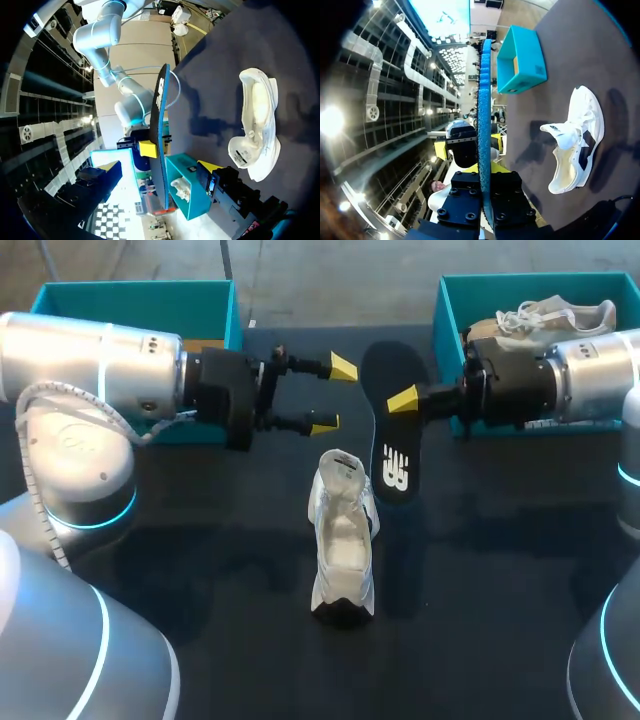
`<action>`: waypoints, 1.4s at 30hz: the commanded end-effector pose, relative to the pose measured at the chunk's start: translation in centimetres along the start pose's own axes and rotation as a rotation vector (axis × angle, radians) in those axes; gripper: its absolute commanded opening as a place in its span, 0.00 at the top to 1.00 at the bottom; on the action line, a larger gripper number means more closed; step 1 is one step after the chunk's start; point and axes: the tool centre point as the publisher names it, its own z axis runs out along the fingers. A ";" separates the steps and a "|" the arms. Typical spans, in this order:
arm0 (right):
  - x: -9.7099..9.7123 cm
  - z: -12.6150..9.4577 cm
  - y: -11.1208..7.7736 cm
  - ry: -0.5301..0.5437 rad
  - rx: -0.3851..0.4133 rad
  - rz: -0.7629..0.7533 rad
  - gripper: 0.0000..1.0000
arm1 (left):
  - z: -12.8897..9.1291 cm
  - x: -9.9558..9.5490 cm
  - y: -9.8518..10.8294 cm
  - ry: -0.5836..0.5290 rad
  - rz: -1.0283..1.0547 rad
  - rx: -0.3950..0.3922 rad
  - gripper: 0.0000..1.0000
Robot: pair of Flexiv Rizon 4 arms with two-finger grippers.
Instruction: Take the shoe out of the shoebox, open the shoe tongue, remove and reinsert the insole, then place the shoe into the shoebox
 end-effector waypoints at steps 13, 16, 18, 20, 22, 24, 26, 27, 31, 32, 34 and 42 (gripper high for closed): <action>0.8 1.5 -0.8 0.024 0.023 -0.007 1.00 | 2.2 0.8 1.4 -0.073 -0.006 -0.038 0.17; 0.7 1.8 -0.9 0.033 0.020 -0.008 1.00 | 2.5 0.8 1.7 -0.088 -0.010 -0.042 0.27; 0.7 2.0 -1.0 0.039 0.015 -0.008 1.00 | 2.8 0.7 1.9 -0.095 -0.012 -0.043 0.33; 0.7 2.2 -1.0 0.043 0.013 -0.009 1.00 | 3.1 0.7 2.1 -0.104 -0.016 -0.045 0.37; 0.7 2.3 -1.0 0.046 0.010 -0.011 1.00 | 3.4 0.7 2.2 -0.107 -0.019 -0.045 0.46; 0.7 2.4 -1.0 0.049 0.005 -0.014 1.00 | 3.7 0.6 2.2 -0.109 -0.021 -0.044 0.51; 0.8 2.4 -1.0 0.051 0.000 -0.017 1.00 | 4.1 0.6 2.4 -0.116 -0.026 -0.047 0.52; 0.8 2.4 -1.0 0.052 -0.001 -0.018 1.00 | 4.2 0.5 2.4 -0.118 -0.029 -0.049 0.54; 0.8 2.5 -0.9 0.058 -0.013 -0.022 1.00 | 4.6 0.5 2.5 -0.127 -0.045 -0.060 0.55; 0.8 2.5 -1.0 0.062 -0.018 -0.023 1.00 | 4.8 0.5 2.5 -0.127 -0.046 -0.060 0.57; 0.7 2.6 -1.0 0.066 -0.022 -0.025 1.00 | 5.0 0.4 2.4 -0.130 -0.048 -0.059 0.58; 0.6 2.6 -0.9 0.060 -0.026 -0.026 1.00 | 5.3 0.5 2.3 -0.132 -0.056 -0.057 0.70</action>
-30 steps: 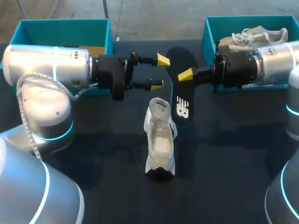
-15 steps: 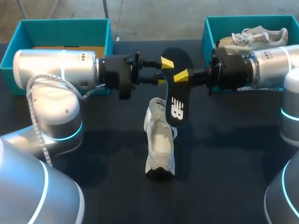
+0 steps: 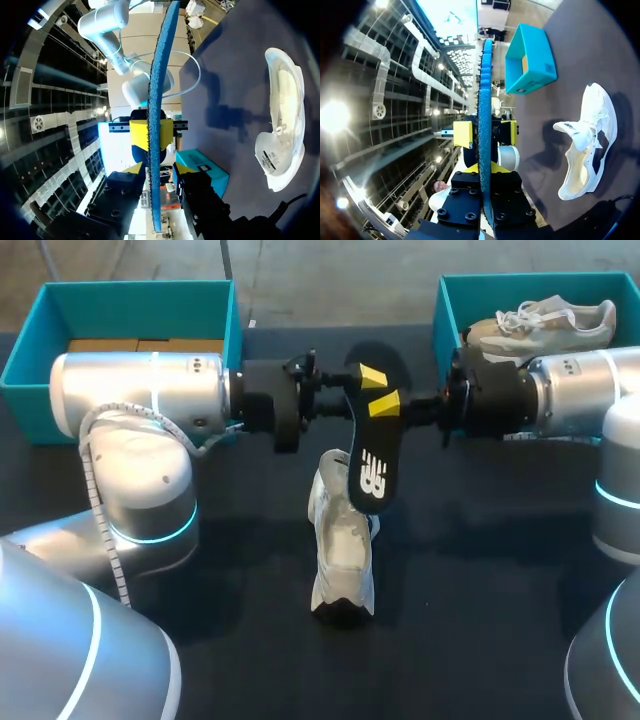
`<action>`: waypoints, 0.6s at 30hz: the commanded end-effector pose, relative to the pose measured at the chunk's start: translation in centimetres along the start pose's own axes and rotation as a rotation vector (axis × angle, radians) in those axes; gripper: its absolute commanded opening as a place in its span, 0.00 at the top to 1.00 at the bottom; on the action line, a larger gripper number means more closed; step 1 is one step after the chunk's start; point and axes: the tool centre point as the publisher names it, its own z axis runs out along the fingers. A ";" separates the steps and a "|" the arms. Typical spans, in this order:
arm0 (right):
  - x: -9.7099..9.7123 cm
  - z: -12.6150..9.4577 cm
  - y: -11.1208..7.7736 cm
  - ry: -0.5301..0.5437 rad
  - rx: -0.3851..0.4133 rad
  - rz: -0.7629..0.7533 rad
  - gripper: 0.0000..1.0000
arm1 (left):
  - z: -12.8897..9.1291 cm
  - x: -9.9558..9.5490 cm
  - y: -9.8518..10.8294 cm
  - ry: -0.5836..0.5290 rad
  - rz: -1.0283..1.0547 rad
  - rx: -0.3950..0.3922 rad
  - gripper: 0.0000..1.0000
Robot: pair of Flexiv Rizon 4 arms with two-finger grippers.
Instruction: Take the shoe out of the shoebox, open the shoe tongue, remove and reinsert the insole, then place the shoe into the shoebox
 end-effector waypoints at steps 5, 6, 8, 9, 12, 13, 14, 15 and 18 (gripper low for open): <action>0.0 0.1 0.2 0.000 0.000 -0.002 1.00 | 0.3 0.3 0.2 -0.004 -0.006 -0.012 0.80; -0.1 0.0 0.3 0.001 -0.001 -0.002 1.00 | 0.3 0.3 0.1 -0.006 -0.006 -0.012 0.79; -0.2 0.1 0.4 0.002 -0.002 -0.001 1.00 | 0.4 0.3 -0.1 -0.008 -0.009 -0.012 0.77; -0.2 0.1 0.5 0.002 -0.001 0.000 1.00 | 0.4 0.4 -0.1 -0.009 -0.012 -0.013 0.77; -0.2 0.1 0.7 0.002 0.004 0.000 1.00 | 0.4 0.6 -0.4 -0.009 -0.017 -0.012 0.76; -0.2 0.1 0.7 0.001 0.005 0.000 1.00 | 0.5 0.6 -0.5 -0.008 -0.019 -0.011 0.76; -0.1 0.1 0.7 0.001 0.005 0.001 1.00 | 0.5 0.7 -0.5 -0.008 -0.021 -0.011 0.77; -0.1 0.0 0.8 0.000 0.006 0.001 1.00 | 0.5 0.7 -0.5 -0.009 -0.022 -0.010 0.76; -0.1 -0.1 0.8 -0.003 0.005 0.001 1.00 | 0.6 0.7 -0.6 -0.011 -0.026 -0.010 0.80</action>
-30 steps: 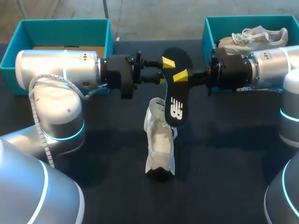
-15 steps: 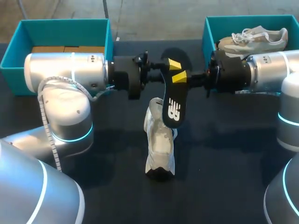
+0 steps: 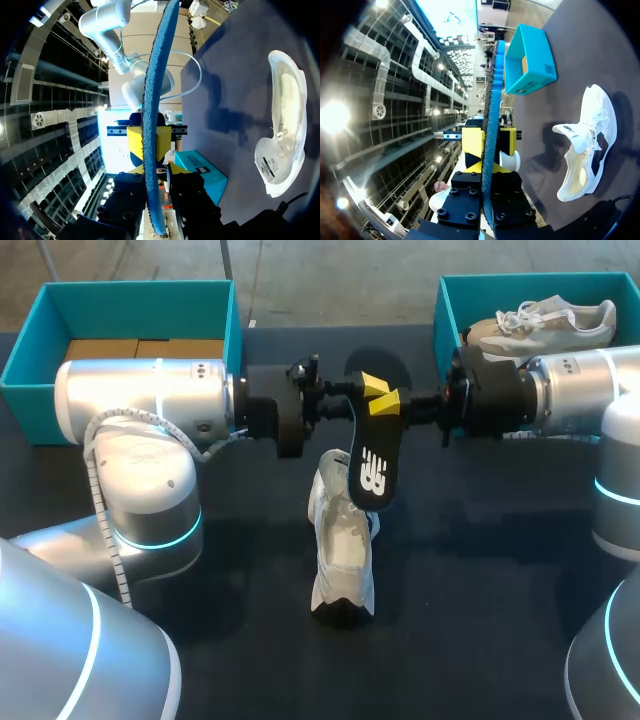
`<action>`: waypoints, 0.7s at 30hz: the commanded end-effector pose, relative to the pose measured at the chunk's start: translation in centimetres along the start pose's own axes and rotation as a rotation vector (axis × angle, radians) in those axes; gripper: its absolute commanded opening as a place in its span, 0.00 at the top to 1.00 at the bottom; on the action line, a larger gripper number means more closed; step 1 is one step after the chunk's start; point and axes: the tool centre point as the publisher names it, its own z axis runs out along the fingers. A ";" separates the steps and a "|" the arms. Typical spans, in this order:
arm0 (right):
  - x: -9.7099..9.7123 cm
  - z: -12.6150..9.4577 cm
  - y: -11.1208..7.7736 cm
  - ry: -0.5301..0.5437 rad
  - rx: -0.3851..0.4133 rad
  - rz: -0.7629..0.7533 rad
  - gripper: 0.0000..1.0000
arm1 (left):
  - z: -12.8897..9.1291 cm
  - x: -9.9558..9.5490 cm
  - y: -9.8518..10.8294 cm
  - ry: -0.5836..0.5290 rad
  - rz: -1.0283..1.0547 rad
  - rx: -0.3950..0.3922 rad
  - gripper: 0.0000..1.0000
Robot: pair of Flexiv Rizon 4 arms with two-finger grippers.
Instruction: Take the shoe out of the shoebox, open the shoe tongue, remove and reinsert the insole, then place the shoe into the shoebox
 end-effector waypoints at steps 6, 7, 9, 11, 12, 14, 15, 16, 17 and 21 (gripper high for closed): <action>0.1 -0.1 0.3 -0.005 0.002 -0.002 1.00 | 0.3 0.2 -0.2 -0.009 -0.001 -0.007 0.96; 0.1 -0.1 0.3 -0.005 0.003 -0.002 1.00 | 0.3 0.2 -0.1 -0.009 -0.001 -0.008 1.00; -0.1 -0.1 0.3 -0.003 0.002 0.000 1.00 | 0.4 0.2 -0.1 -0.009 -0.004 -0.009 1.00; -0.1 -0.2 0.3 -0.002 0.002 0.002 1.00 | 0.4 0.4 0.0 -0.004 -0.003 -0.004 1.00; -0.1 -0.2 0.3 -0.001 0.002 0.001 1.00 | 0.4 0.4 0.0 -0.003 -0.003 -0.004 1.00; -0.1 -0.4 0.3 -0.001 -0.004 0.002 1.00 | 0.4 0.5 0.0 0.000 -0.006 -0.001 1.00; -0.2 -0.6 0.2 -0.002 -0.007 0.004 0.82 | 0.5 0.6 0.1 0.002 -0.011 0.000 1.00; -0.2 -0.8 0.1 -0.005 -0.011 0.008 0.57 | 0.5 0.7 0.1 0.005 -0.011 0.001 1.00; -0.3 -1.0 0.0 -0.008 -0.013 0.010 0.08 | 0.5 0.8 0.1 0.006 -0.012 0.002 1.00; -0.3 -2.2 -0.2 -0.032 -0.036 0.009 0.00 | 0.5 0.8 0.1 0.008 -0.020 0.008 1.00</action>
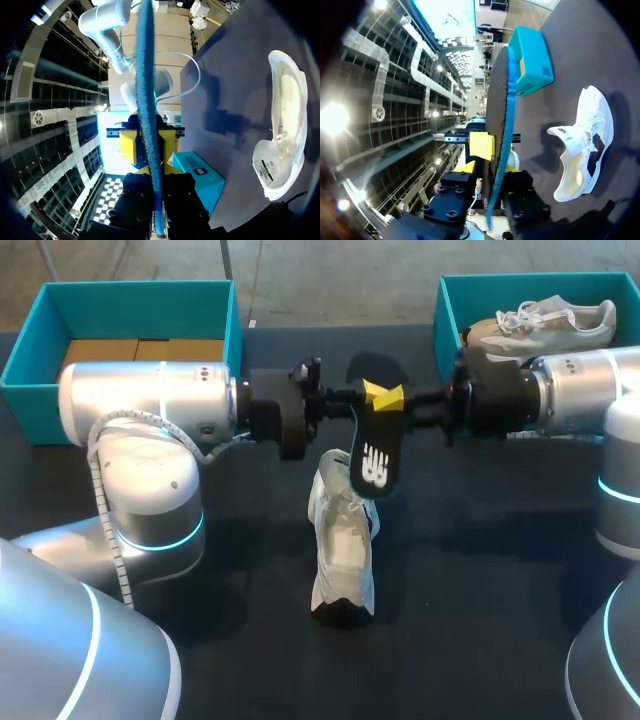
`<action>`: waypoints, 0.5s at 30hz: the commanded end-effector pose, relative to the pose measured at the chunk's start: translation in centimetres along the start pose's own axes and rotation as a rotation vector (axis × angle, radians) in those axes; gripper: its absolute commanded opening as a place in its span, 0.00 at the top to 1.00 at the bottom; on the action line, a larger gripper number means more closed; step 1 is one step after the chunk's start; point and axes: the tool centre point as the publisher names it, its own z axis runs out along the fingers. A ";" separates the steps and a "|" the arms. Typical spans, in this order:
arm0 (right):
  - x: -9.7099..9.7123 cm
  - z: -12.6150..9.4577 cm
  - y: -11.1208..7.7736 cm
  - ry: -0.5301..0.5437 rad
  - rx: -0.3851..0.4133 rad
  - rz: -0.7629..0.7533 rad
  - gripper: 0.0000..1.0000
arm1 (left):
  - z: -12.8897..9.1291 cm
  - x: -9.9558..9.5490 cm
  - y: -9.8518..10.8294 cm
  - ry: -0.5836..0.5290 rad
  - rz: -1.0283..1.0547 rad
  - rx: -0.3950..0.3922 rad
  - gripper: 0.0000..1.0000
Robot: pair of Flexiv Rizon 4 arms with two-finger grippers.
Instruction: Take the shoe out of the shoebox, open the shoe tongue, remove and reinsert the insole, then place the shoe into the shoebox
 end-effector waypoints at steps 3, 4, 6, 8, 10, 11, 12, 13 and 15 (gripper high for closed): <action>0.3 -2.0 -0.7 -0.042 -0.018 -0.013 0.00 | 0.1 -0.1 -0.1 -0.003 -0.010 0.008 1.00; 0.3 -2.2 -0.7 -0.052 -0.019 -0.019 0.00 | 0.1 -0.1 -0.2 -0.004 -0.012 0.012 1.00; 0.3 -2.7 -0.6 -0.074 -0.014 -0.039 0.00 | 0.1 -0.1 -0.3 -0.003 -0.019 0.018 1.00; 0.1 -3.3 -0.4 -0.088 -0.019 -0.066 0.00 | 0.0 -0.2 -0.6 -0.005 -0.036 0.027 1.00; 0.1 -4.0 -0.3 -0.096 -0.019 -0.097 0.00 | -0.1 -0.3 -0.8 -0.013 -0.057 0.035 1.00; 0.1 -4.4 -0.2 -0.099 -0.023 -0.120 0.00 | -0.2 -0.4 -0.9 -0.014 -0.065 0.041 1.00; 0.1 -4.8 -0.2 -0.107 -0.024 -0.140 0.00 | -0.2 -0.4 -1.0 -0.017 -0.074 0.044 1.00; 0.2 -5.2 -0.1 -0.111 -0.026 -0.163 0.00 | -0.3 -0.6 -1.1 -0.020 -0.078 0.047 1.00; 0.2 -6.1 -0.1 -0.122 -0.033 -0.211 0.00 | -0.4 -0.8 -1.4 -0.022 -0.097 0.057 1.00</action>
